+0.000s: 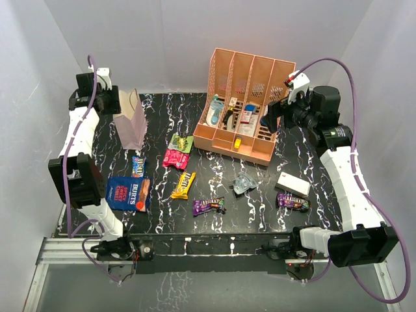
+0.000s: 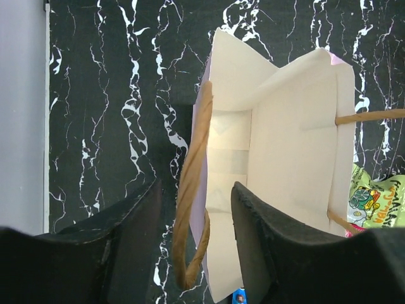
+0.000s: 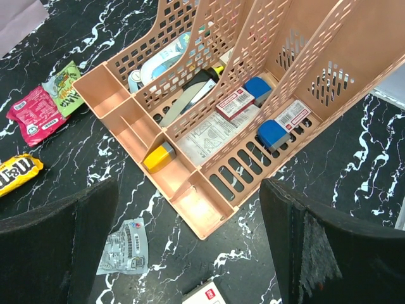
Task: Place the snacks into the paper bag
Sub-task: Move the paper bag to the center of the board.
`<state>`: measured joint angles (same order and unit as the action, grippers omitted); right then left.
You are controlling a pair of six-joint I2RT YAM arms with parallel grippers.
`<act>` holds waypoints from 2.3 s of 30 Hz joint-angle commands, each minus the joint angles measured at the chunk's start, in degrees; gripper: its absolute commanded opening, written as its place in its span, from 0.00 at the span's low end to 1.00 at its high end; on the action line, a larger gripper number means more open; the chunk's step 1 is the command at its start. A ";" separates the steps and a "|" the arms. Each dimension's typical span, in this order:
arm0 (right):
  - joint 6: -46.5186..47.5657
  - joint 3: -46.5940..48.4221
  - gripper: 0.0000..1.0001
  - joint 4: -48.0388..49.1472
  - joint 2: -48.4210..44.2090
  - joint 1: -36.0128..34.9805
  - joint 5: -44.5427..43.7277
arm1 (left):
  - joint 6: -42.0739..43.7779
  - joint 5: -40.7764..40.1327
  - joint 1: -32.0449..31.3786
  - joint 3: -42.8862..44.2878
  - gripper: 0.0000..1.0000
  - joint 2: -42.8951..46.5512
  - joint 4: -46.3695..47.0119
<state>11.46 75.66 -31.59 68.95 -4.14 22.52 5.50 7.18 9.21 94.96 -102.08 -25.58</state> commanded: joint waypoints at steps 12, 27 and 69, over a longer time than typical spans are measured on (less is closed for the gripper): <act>-0.18 -0.22 0.98 1.12 -0.69 -0.22 0.40 | 1.20 6.31 0.30 0.34 0.19 -1.63 3.28; 1.17 -2.91 0.98 1.75 -1.17 -0.25 2.30 | -4.49 15.41 -2.21 3.52 0.00 -3.91 3.27; 8.46 -12.59 0.99 0.63 1.01 -4.31 4.97 | -4.51 10.62 -8.85 -2.88 0.04 0.21 2.02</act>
<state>19.44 63.09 -33.23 71.20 -8.25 26.59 1.06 18.04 0.25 94.37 -105.95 -22.55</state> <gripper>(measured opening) 0.984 0.017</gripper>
